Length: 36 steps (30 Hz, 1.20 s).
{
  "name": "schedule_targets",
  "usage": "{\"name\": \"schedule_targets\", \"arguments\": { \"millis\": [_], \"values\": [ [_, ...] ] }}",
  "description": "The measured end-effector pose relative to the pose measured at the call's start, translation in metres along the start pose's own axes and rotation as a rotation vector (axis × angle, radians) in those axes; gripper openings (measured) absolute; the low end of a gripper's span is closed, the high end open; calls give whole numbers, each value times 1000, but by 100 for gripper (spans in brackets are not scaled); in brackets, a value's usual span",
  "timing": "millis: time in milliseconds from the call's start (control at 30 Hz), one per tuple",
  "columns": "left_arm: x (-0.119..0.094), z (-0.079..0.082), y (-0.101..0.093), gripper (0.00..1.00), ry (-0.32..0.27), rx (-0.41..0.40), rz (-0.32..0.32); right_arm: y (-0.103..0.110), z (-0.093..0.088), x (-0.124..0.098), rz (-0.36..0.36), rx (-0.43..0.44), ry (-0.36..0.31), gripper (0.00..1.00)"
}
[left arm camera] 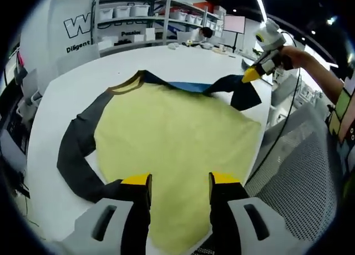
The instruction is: Fold the garment on the visible template until the final outline fits inside the template.
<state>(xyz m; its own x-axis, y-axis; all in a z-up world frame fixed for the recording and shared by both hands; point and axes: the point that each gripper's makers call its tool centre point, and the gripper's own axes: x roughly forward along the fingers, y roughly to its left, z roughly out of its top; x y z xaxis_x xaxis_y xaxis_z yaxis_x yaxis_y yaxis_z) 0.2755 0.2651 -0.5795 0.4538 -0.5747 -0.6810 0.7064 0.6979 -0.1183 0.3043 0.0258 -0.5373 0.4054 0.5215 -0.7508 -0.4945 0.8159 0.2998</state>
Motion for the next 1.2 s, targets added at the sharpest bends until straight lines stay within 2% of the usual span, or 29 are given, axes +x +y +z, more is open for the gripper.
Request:
{"name": "schedule_targets", "arguments": {
  "millis": [233, 467, 667, 733, 800, 833, 900, 1067, 1200],
  "values": [
    [8, 11, -15, 35, -24, 4, -45, 19, 16, 4, 42, 1, -25, 0],
    [15, 30, -40, 35, -72, 12, -111, 35, 31, 16, 84, 9, -46, 0],
    [22, 34, -54, 35, -74, 39, -146, 47, 37, 27, 107, 13, -52, 0],
    [24, 35, -58, 36, -76, 31, -153, 52, 40, 34, 116, 19, -57, 0],
    [25, 37, -57, 42, -82, 18, -143, 54, 41, 36, 118, 22, -58, 0],
    [26, 39, -60, 41, -81, 11, -136, 62, 41, 42, 143, 36, -70, 0],
    [26, 43, -68, 37, -93, 2, -167, 72, 42, 50, 173, 80, -82, 0],
    [31, 50, -76, 35, -110, -33, -188, 80, 41, 62, 176, 97, -88, 0],
    [36, 54, -77, 34, -121, -79, -189, 85, 41, 68, 194, 149, -104, 0]
  ]
}}
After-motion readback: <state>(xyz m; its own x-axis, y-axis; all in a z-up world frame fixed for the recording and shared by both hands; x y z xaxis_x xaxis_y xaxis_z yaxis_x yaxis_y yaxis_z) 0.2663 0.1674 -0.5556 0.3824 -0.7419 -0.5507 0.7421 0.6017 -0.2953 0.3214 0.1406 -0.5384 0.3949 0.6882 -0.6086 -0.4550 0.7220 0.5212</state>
